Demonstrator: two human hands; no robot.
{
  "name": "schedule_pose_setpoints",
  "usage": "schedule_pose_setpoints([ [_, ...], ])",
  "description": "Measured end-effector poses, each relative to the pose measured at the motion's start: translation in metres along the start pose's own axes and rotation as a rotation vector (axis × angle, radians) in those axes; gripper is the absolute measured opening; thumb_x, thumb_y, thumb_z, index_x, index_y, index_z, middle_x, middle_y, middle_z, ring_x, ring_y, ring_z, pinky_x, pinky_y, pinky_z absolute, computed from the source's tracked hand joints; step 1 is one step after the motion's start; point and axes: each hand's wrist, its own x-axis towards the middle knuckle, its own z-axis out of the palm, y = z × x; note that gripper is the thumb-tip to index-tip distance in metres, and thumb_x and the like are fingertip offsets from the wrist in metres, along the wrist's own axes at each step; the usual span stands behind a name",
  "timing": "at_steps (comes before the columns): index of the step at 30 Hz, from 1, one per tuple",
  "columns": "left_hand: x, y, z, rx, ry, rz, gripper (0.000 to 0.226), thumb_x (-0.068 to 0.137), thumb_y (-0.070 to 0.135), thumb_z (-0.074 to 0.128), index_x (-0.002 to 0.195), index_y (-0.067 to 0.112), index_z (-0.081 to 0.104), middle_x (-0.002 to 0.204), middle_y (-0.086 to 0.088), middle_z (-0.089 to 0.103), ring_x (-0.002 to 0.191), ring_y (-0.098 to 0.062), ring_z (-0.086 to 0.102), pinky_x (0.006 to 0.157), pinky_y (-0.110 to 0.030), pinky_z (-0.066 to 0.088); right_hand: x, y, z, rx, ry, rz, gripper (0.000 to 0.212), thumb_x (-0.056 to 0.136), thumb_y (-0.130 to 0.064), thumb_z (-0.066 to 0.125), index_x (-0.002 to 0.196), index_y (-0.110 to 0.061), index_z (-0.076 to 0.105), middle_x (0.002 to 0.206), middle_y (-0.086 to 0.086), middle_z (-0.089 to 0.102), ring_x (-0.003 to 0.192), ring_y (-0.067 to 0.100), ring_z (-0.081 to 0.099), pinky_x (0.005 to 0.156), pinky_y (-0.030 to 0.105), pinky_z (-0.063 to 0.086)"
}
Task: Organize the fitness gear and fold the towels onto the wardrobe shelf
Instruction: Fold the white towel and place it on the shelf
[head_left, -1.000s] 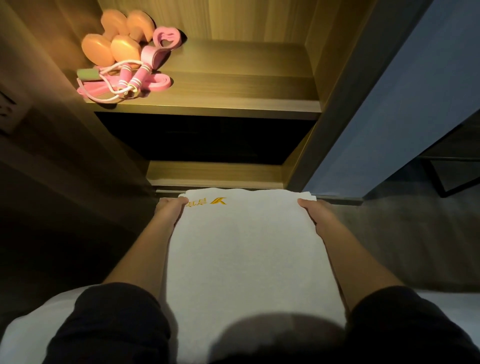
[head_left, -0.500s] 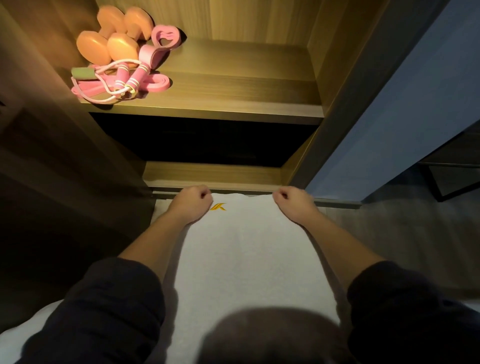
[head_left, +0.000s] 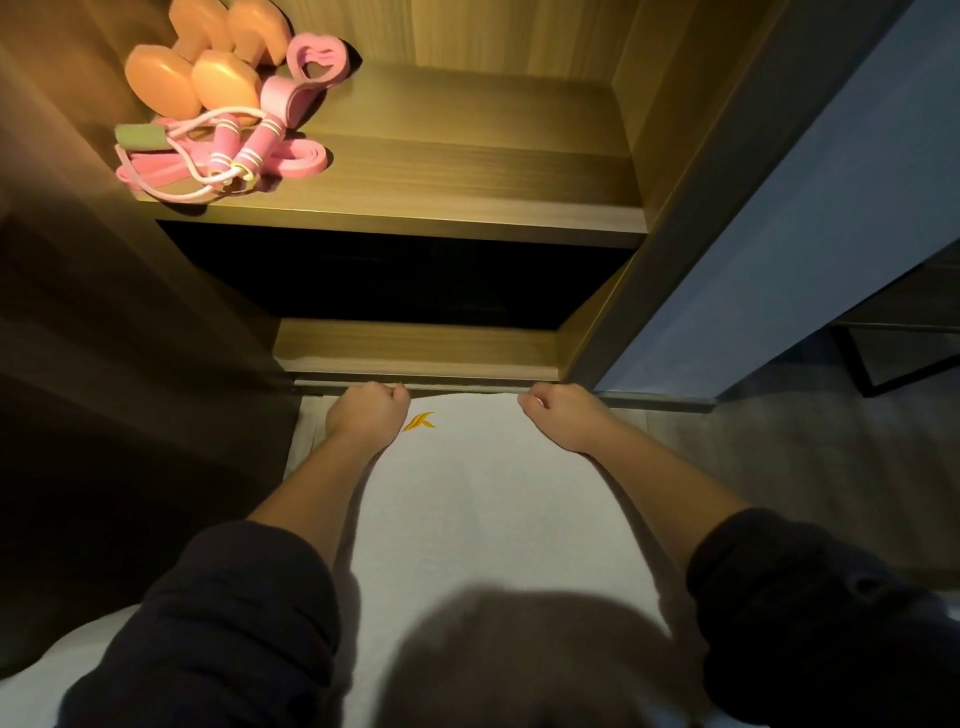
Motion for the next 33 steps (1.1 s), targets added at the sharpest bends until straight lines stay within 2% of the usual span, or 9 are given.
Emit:
schedule_pose_setpoints([
  [3, -0.009, 0.024, -0.001, 0.119, 0.052, 0.043, 0.036, 0.1, 0.025, 0.038, 0.13, 0.013, 0.052, 0.134, -0.013, 0.051, 0.125, -0.03, 0.046, 0.101, -0.043, 0.035, 0.005, -0.011, 0.001, -0.168, 0.077, 0.03, 0.038, 0.102, -0.037, 0.032, 0.118, -0.016, 0.06, 0.116, 0.009, 0.064, 0.096, 0.024, 0.054, 0.096, 0.041, 0.038],
  [6, -0.034, 0.044, 0.014, 0.075, 0.028, 0.244, 0.047, 0.101, 0.033, 0.033, 0.146, 0.018, 0.036, 0.155, -0.007, 0.031, 0.144, -0.024, 0.025, 0.119, -0.052, 0.014, 0.004, -0.025, 0.016, -0.269, 0.046, 0.001, 0.046, 0.103, -0.038, 0.027, 0.14, -0.02, 0.047, 0.146, 0.006, 0.047, 0.133, 0.026, 0.041, 0.114, 0.05, 0.022],
  [8, -0.047, 0.042, 0.023, 0.119, -0.031, 0.281, 0.051, 0.102, 0.04, 0.027, 0.15, 0.023, 0.032, 0.16, -0.003, 0.024, 0.148, -0.022, 0.016, 0.12, -0.052, 0.006, -0.002, -0.023, 0.02, -0.278, -0.002, 0.018, 0.053, 0.103, -0.049, 0.021, 0.15, -0.027, 0.033, 0.16, 0.001, 0.028, 0.147, 0.026, 0.022, 0.118, 0.056, 0.01],
  [13, -0.053, 0.021, 0.011, 0.035, -0.137, 0.121, 0.059, 0.102, 0.048, 0.021, 0.156, 0.025, 0.015, 0.165, -0.005, 0.008, 0.151, -0.026, 0.004, 0.121, -0.052, 0.003, -0.027, -0.001, 0.011, -0.14, -0.031, 0.196, 0.067, 0.098, -0.063, 0.014, 0.156, -0.031, 0.004, 0.165, -0.001, -0.003, 0.151, 0.028, -0.006, 0.119, 0.058, 0.003],
  [16, -0.079, 0.019, 0.011, 0.088, -0.103, 0.241, 0.062, 0.103, 0.048, 0.02, 0.157, 0.025, 0.003, 0.165, -0.005, -0.009, 0.151, -0.025, -0.011, 0.121, -0.05, -0.003, -0.052, -0.004, 0.018, -0.223, -0.015, 0.092, 0.072, 0.095, -0.068, 0.011, 0.156, -0.033, -0.005, 0.164, -0.003, -0.016, 0.149, 0.027, -0.018, 0.116, 0.055, -0.008],
  [20, -0.121, 0.001, 0.02, 0.128, -0.064, 0.489, 0.061, 0.102, 0.051, 0.023, 0.157, 0.032, 0.004, 0.164, 0.005, -0.013, 0.149, -0.019, -0.02, 0.12, -0.045, -0.009, -0.091, 0.0, 0.032, -0.339, -0.004, -0.089, 0.079, 0.085, -0.073, -0.001, 0.154, -0.037, -0.007, 0.162, -0.008, -0.021, 0.149, 0.023, -0.021, 0.116, 0.052, -0.012],
  [26, -0.153, -0.033, 0.01, 0.051, -0.108, 0.313, 0.065, 0.101, 0.053, 0.02, 0.156, 0.03, -0.005, 0.163, 0.002, -0.019, 0.149, -0.02, -0.02, 0.122, -0.045, -0.006, -0.129, 0.01, 0.023, -0.263, -0.024, 0.044, 0.082, 0.083, -0.073, 0.001, 0.154, -0.034, -0.012, 0.161, -0.007, -0.025, 0.149, 0.023, -0.021, 0.118, 0.051, -0.003],
  [31, -0.185, -0.03, 0.02, 0.138, -0.054, 0.556, 0.064, 0.094, 0.064, 0.004, 0.154, 0.044, -0.001, 0.161, 0.015, -0.02, 0.147, -0.013, -0.024, 0.12, -0.046, -0.01, -0.161, -0.004, 0.035, -0.357, -0.045, -0.205, 0.077, 0.083, -0.073, -0.006, 0.152, -0.042, -0.013, 0.157, -0.013, -0.03, 0.145, 0.02, -0.031, 0.116, 0.05, -0.018],
  [33, -0.189, -0.044, 0.016, 0.08, -0.067, 0.52, 0.068, 0.09, 0.069, 0.0, 0.154, 0.045, -0.001, 0.16, 0.017, -0.019, 0.147, -0.01, -0.023, 0.12, -0.042, -0.009, -0.172, 0.005, 0.029, -0.351, -0.049, -0.188, 0.076, 0.084, -0.073, -0.006, 0.152, -0.042, -0.013, 0.156, -0.015, -0.03, 0.146, 0.018, -0.028, 0.117, 0.049, -0.015],
])
